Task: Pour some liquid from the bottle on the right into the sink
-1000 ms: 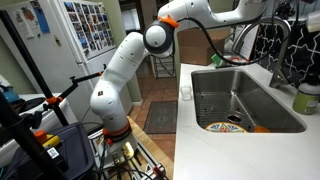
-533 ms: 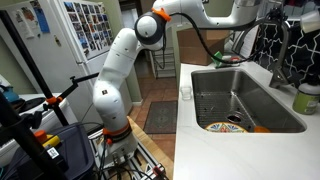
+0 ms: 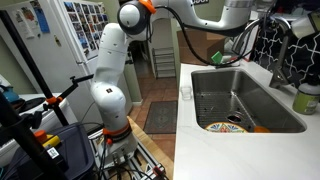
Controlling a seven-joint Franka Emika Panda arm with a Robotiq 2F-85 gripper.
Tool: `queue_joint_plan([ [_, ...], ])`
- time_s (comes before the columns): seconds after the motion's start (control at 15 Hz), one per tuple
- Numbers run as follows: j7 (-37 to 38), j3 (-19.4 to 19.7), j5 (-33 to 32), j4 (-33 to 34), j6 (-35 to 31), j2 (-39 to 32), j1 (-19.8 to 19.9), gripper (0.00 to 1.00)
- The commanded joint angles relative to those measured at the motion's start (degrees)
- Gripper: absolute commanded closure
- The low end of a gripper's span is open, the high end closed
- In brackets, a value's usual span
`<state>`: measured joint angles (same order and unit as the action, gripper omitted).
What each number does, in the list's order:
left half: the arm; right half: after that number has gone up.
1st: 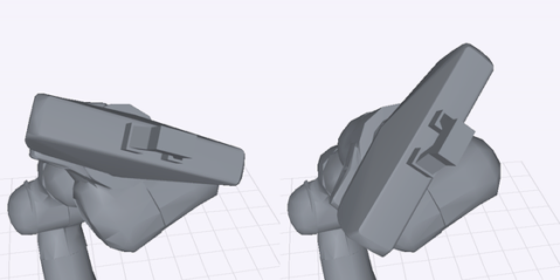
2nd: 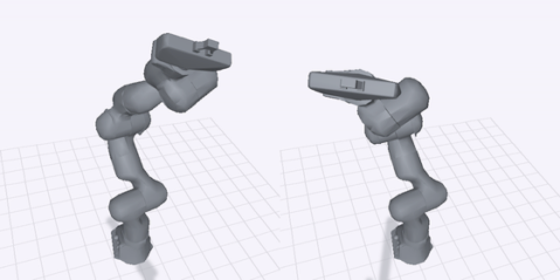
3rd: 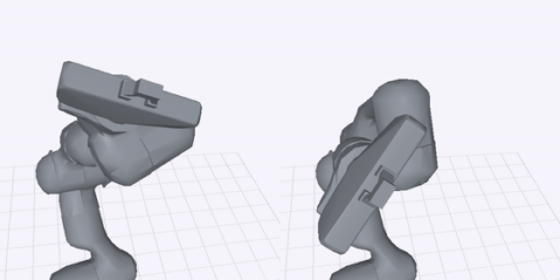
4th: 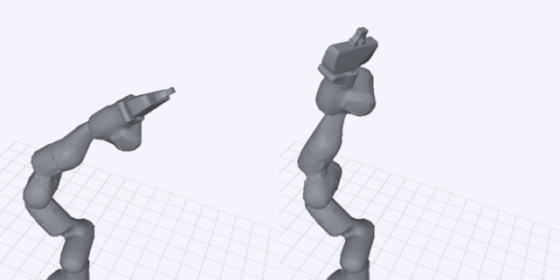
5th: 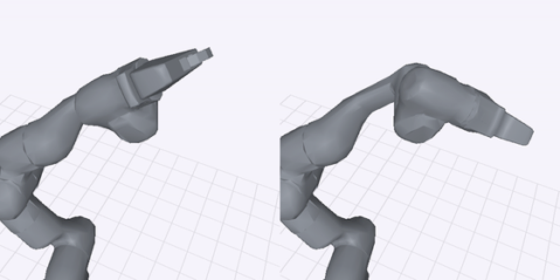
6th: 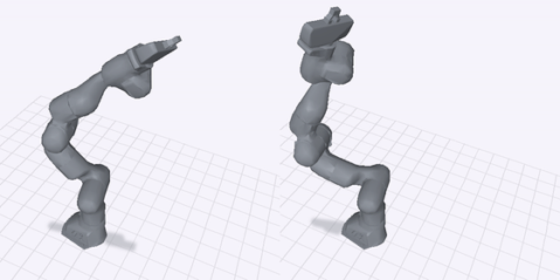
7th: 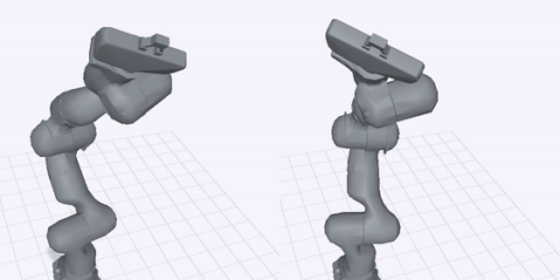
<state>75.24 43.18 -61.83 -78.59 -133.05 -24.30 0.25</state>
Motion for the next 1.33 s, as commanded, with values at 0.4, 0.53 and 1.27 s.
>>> queue_joint_plan([
  [0.4,16.17,3.39,-21.12,-15.38,-5.63,11.55,-6.91,0.62],
  [0.53,18.36,3.33,-24.6,-15.95,-5.77,11.97,-7.08,0.62],
  [1.27,26.09,-18.16,-43.31,-17.0,-3.31,15.0,9.32,0.62],
])
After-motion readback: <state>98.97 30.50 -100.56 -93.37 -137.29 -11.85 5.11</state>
